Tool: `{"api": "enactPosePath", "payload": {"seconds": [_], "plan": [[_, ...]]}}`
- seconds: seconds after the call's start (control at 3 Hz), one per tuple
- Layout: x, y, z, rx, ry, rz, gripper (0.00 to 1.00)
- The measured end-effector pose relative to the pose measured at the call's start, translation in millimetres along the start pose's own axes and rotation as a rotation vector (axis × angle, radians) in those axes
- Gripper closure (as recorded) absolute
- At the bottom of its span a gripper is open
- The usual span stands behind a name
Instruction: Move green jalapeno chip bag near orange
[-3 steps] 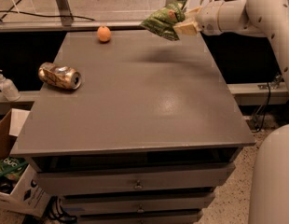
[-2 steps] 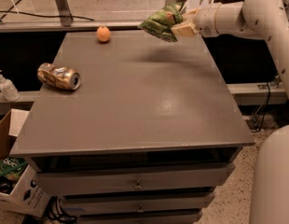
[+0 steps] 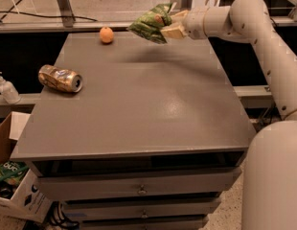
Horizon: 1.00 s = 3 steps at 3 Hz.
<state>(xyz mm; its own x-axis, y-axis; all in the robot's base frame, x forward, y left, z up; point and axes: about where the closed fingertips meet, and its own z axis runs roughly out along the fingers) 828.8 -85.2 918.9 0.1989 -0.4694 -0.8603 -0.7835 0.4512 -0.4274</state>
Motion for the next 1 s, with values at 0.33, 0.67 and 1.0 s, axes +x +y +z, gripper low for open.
{"api": "enactPosePath", "payload": {"seconds": [0.33,0.67,1.0], "plan": [[-1,10,26,-0.047,-0.015,-0.011,1.0],[0,19,47,-0.086,-0.02,-0.018,1.0],[5,26,65,-0.11,-0.01,-0.022,1.0]]}}
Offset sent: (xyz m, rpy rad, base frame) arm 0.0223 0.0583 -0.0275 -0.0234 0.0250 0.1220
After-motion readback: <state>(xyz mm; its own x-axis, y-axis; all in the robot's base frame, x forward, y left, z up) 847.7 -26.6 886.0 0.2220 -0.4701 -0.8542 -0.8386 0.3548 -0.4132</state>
